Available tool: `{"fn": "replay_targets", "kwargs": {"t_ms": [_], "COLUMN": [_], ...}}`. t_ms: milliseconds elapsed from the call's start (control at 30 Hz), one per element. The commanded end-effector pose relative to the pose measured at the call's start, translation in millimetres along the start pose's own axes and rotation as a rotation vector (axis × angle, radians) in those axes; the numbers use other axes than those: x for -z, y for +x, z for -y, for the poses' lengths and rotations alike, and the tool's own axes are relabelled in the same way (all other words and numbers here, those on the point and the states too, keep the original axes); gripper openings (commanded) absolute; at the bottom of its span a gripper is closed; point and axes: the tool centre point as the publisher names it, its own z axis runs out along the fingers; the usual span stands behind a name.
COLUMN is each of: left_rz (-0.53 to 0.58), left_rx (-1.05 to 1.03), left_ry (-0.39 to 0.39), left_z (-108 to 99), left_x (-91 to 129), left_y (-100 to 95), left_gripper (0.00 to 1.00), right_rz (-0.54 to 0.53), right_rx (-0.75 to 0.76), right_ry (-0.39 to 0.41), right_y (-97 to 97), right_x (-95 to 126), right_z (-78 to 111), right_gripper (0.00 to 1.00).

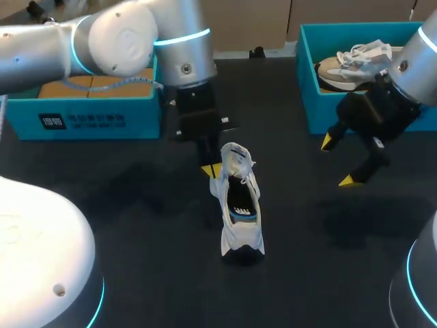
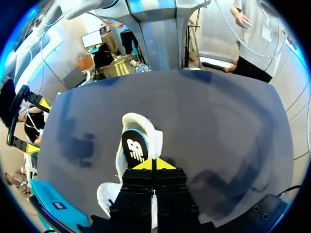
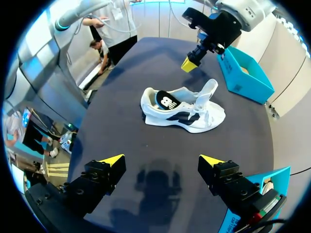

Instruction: Take the shoe out of the shoebox, open the shoe tongue, remove and reinsert the insole, then place the shoe into the shoebox

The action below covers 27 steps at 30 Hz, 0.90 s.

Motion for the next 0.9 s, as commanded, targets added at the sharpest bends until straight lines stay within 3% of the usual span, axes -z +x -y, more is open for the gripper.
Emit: {"fn": "replay_targets", "kwargs": {"t_ms": [33, 733, 900], "left_rz": [-0.075, -0.074, -0.133], "left_rx": [-0.010, -0.022, 0.059], "left_ry": [0.002, -0.005, -0.064], "left_z": [-0.5, 1.7, 1.8], "left_x": [5.6, 8.1, -3.4], "left_y": [-8.5, -9.3, -17.8], "left_gripper": [0.00, 0.00, 0.00], "right_rz": [0.001, 0.001, 0.001], "right_rx": [0.000, 0.000, 0.000], "right_ry": [0.002, 0.002, 0.002], "right_y": [0.6, 0.6, 0.6], "right_x": [-0.6, -0.6, -0.6], "right_z": [0.2, 0.2, 0.2], "right_gripper": [1.00, 1.00, 1.00]}}
